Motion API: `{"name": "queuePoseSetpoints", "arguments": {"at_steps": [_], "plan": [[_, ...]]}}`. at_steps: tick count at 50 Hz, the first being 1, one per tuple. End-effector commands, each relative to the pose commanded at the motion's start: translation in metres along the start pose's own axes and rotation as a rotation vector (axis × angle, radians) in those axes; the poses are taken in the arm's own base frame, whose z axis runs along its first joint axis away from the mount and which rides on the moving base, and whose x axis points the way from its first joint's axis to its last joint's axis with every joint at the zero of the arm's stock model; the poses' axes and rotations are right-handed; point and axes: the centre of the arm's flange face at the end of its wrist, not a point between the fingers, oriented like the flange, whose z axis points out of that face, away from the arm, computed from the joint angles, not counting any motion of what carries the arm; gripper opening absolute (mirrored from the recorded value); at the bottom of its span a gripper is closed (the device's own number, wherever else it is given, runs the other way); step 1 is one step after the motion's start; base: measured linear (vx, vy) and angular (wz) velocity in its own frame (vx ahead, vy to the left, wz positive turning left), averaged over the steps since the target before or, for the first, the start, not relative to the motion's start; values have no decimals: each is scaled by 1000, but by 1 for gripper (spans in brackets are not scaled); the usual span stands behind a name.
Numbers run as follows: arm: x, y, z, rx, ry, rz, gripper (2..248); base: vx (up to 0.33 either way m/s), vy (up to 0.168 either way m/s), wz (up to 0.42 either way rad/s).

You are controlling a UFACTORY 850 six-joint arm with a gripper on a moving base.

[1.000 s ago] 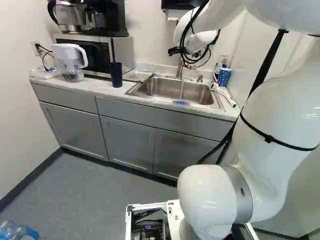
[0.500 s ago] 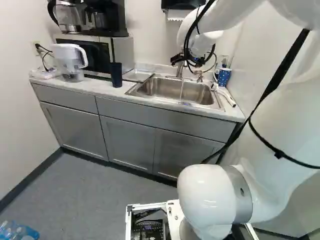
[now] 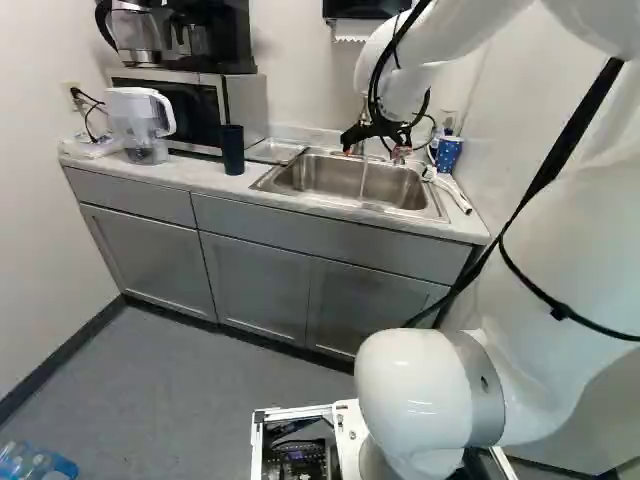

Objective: Rinse the cup and place it in the tray

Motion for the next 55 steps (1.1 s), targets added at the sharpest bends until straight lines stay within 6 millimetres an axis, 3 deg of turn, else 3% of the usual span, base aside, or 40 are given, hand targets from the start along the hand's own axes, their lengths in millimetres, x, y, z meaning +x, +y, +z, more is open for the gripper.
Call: {"name": "queuePoseSetpoints", "arguments": {"at_steps": [16,55], "plan": [[-2,-5,0,8,-22,-8,247,0,0,0],[0,-69,2,95,-23,-112,247,0,0,0]]}}
